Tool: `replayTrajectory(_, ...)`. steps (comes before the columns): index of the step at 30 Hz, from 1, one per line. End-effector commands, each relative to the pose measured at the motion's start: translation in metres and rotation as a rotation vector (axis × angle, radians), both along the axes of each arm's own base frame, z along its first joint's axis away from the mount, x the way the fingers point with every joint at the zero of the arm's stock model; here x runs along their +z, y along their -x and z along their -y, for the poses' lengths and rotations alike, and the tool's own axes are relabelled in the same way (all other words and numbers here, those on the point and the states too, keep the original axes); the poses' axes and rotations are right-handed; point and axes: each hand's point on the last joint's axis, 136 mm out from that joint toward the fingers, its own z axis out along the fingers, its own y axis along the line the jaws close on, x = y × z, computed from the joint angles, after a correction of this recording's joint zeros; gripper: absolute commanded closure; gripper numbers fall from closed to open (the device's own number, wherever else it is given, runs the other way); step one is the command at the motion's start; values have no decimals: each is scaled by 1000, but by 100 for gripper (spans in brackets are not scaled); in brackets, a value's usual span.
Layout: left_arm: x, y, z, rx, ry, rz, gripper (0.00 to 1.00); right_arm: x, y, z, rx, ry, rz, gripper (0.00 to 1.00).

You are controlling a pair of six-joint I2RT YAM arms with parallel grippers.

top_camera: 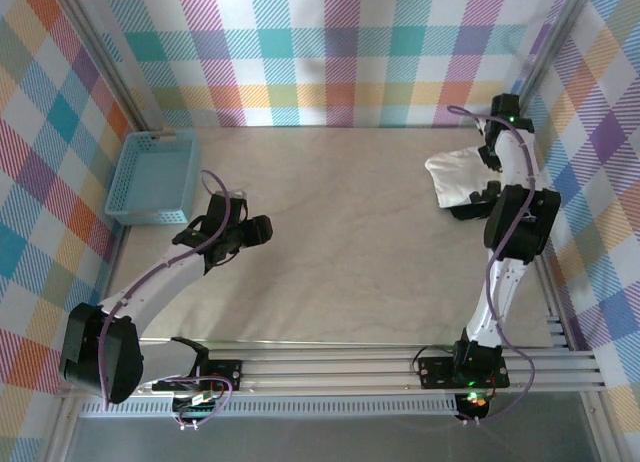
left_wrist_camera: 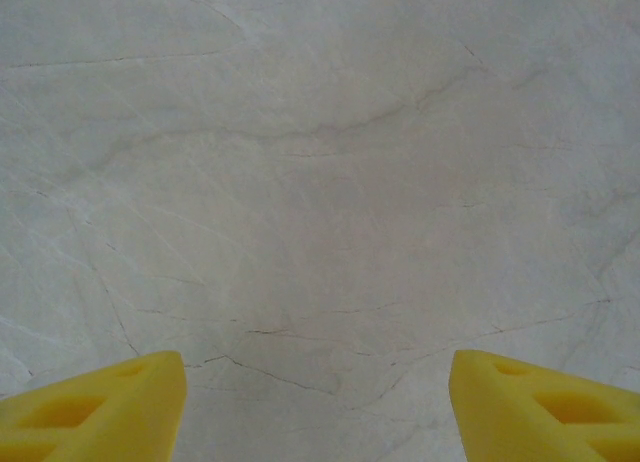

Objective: Fold the inside-out t-shirt

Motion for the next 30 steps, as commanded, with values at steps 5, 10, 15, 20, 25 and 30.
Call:
replayTrajectory(5, 12, -10, 0, -3, -2, 30, 30, 42, 4, 8, -164, 26, 137, 31)
replayTrajectory(10, 15, -11, -5, 30, -5, 52, 29, 84, 24, -31, -204, -149, 285, 26)
replayTrajectory(15, 37, -17, -26, 136, -36, 182, 24, 120, 62, -113, -153, -629, 531, 18)
replayTrajectory(20, 64, -12, -77, 332, -175, 353, 0, 109, 118, -182, -7, -904, 695, 0)
replayTrajectory(25, 73, -3, -122, 467, -382, 442, 0, 57, 148, -203, 10, -809, 749, 0)
replayTrajectory(30, 38, -24, -132, 376, -463, 494, 0, 14, 146, -192, 55, -664, 829, 0)
